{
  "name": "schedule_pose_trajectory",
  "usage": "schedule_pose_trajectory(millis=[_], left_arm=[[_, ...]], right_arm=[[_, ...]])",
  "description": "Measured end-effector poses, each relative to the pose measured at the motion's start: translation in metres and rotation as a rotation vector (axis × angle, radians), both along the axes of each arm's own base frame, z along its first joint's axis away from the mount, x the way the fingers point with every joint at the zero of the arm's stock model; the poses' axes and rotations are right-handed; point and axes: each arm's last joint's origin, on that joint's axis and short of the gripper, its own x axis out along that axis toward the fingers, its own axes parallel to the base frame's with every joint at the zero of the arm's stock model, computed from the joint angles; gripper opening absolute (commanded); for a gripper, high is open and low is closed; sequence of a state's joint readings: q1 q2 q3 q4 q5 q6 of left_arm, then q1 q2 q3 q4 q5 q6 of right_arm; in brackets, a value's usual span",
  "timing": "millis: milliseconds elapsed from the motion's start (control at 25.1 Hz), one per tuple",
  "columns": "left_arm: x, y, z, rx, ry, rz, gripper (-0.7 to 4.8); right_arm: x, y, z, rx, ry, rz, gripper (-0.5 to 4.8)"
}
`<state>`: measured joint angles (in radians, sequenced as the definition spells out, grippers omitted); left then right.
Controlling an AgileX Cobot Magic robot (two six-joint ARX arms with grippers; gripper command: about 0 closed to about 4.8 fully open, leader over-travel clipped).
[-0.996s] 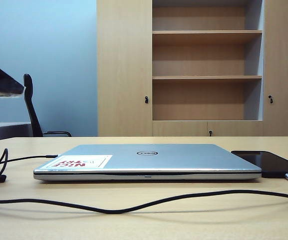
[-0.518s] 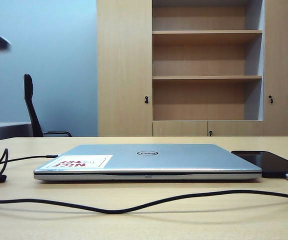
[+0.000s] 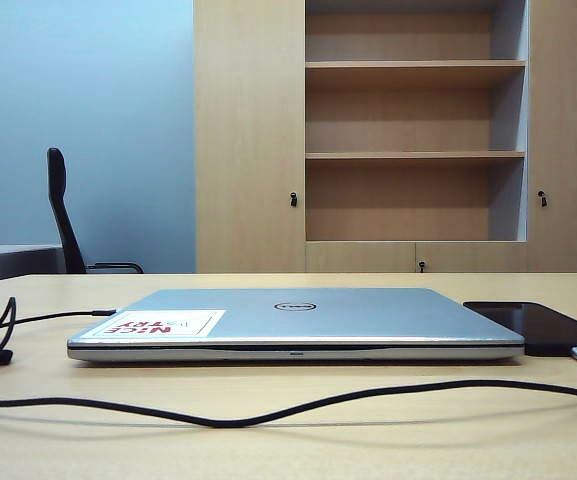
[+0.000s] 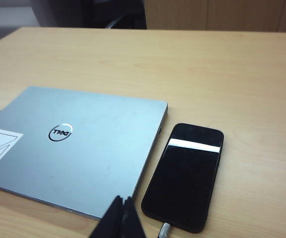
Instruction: Pick up the charging cable and the phone, plug the charging cable into the charging port on the phone, and finally place them back on the table.
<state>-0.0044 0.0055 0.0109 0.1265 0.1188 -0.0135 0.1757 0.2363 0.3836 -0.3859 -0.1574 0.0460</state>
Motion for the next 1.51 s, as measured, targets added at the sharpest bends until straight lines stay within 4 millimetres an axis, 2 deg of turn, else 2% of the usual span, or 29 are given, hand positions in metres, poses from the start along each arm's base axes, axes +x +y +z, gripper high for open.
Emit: schedule_pose_trajectory(millis=[399,1395,1435,1514], left_arm=[[0.0013,0.0001,-0.011,0.02,0.093,0.004,-0.05],[0.0012,0.0002,-0.0107,0.024,0.09,0.005,-0.04],[0.0012,0.0001,-0.0107,0.024,0.09,0.004,-0.04],[0.0012,0.0002,-0.0107,0.024,0.09,0.005,-0.04]], right_arm=[[0.0,0.0,-0.0001,0.0,0.001,0.0,0.12],[0.0,0.0,-0.0001,0.0,0.001,0.0,0.12],[0.0001,-0.0001,-0.0001,-0.002,0.001,-0.005,0.12],[0.0025,-0.0054,-0.0055,-0.034,-0.017,-0.164,0.12]])
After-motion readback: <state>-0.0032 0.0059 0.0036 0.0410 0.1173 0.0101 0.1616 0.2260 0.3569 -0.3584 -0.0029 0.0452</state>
